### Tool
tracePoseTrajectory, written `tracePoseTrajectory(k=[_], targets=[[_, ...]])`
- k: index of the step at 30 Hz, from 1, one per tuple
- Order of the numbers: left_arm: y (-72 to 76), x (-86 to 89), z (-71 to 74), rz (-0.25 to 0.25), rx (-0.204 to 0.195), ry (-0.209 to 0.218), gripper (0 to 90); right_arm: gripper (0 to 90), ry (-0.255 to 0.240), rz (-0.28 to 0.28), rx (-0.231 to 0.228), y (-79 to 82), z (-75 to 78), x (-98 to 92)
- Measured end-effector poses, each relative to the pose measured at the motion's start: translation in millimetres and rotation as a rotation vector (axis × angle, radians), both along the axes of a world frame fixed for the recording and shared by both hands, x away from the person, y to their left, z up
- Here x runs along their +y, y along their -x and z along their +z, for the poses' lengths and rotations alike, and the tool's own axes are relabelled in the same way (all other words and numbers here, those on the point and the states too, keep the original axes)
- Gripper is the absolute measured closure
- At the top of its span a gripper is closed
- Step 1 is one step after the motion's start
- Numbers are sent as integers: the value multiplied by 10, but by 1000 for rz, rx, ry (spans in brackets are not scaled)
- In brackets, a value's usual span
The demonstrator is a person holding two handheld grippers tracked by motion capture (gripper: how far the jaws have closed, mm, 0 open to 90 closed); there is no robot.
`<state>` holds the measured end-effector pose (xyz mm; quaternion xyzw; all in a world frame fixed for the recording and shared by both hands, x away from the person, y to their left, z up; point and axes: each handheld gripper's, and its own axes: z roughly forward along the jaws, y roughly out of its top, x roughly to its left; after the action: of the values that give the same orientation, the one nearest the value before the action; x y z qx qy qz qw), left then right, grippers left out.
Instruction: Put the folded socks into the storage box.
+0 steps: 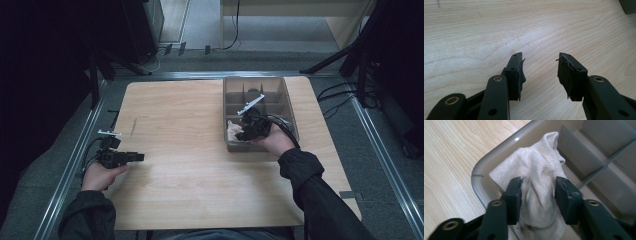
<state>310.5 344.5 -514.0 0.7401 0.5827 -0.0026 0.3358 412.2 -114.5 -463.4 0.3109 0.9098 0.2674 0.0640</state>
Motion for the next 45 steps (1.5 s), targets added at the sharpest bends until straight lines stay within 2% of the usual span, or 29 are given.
tracePoseTrajectory(k=[8, 11, 16, 17, 21, 23, 26, 29, 31, 42, 45], targets=[[0, -1, 1, 0, 1, 1, 541, 478, -36, 5, -33, 9, 166, -83], [0, -3, 2, -1, 0, -1, 541, 487, -39, 4, -47, 4, 220, -99], [-1, -2, 3, 0, -1, 2, 542, 636, -45, -23, -83, -18, 295, -122], [-1, 0, 4, 1, 0, 6, 542, 689, -40, -35, -93, -25, 302, -124], [-1, 3, 7, 4, -2, 15, 543, 867, -31, -64, -88, -50, 286, -112], [-1, 2, 6, 2, -1, 15, 543, 895, -13, -62, -97, -60, 253, -94], [-1, 1, 5, 2, -2, 14, 543, 900, 6, -61, -75, -88, 160, -56], [-1, 4, 5, 1, -1, 14, 543, 900, 32, -40, -36, -88, 48, 4], [-2, 5, 2, 1, 0, 14, 543, 900, 41, -24, -28, -71, 4, 37], [-5, -8, 4, -4, 2, 10, 543, 900, 83, 41, 5, -24, -60, 103], [-6, -7, 2, -4, 2, 9, 543, 900, 93, 45, 13, -24, -89, 138]])
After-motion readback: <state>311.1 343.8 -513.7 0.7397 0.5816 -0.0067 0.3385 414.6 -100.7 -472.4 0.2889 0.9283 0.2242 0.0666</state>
